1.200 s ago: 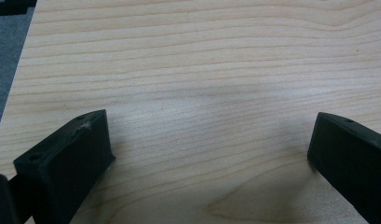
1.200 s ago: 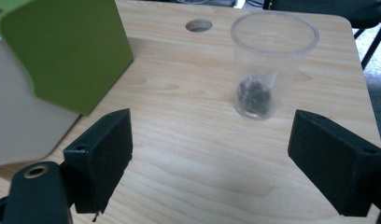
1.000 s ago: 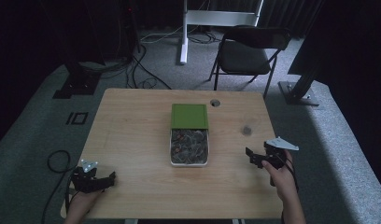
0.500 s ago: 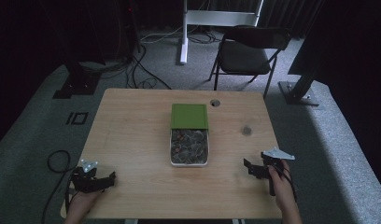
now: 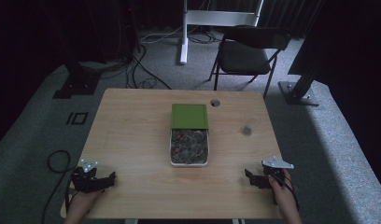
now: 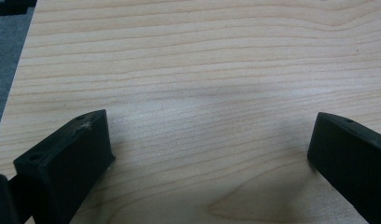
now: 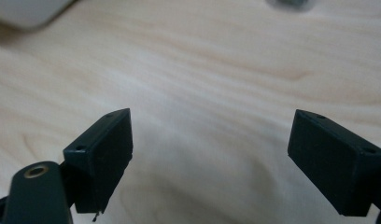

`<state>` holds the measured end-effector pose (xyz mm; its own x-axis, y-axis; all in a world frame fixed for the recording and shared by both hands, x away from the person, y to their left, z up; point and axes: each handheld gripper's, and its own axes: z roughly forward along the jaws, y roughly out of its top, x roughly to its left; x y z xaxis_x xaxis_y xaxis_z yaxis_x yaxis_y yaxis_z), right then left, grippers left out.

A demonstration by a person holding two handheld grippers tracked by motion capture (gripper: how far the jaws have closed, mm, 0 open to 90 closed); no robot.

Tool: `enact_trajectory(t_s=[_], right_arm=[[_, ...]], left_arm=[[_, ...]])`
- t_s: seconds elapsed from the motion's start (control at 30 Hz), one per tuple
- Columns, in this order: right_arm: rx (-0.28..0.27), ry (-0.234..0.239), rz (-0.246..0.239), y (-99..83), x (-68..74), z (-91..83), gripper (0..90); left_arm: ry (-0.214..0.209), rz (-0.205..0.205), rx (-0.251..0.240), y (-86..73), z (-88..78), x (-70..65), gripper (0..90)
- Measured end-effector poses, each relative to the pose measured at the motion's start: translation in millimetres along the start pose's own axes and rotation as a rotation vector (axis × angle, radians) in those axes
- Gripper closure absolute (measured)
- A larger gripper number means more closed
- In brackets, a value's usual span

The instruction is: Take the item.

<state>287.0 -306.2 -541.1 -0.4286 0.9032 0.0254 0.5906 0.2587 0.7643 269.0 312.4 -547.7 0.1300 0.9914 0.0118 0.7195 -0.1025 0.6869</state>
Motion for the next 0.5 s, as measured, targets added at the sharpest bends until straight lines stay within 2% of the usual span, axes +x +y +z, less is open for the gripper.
enact_trajectory(t_s=[0.17,0.37,0.5], right_arm=[[0.006,0.000,0.007,-7.4,0.2,-3.6,14.1],[0.025,0.001,-0.046,-12.6,2.8,-7.4,14.1],[0.033,0.036,-0.076,-15.6,7.9,-7.0,14.1]], left_arm=[[0.000,0.000,0.000,0.0,0.0,0.0,0.2],[0.000,0.000,0.000,0.0,0.0,0.0,0.2],[0.000,0.000,0.000,0.0,0.0,0.0,0.2]])
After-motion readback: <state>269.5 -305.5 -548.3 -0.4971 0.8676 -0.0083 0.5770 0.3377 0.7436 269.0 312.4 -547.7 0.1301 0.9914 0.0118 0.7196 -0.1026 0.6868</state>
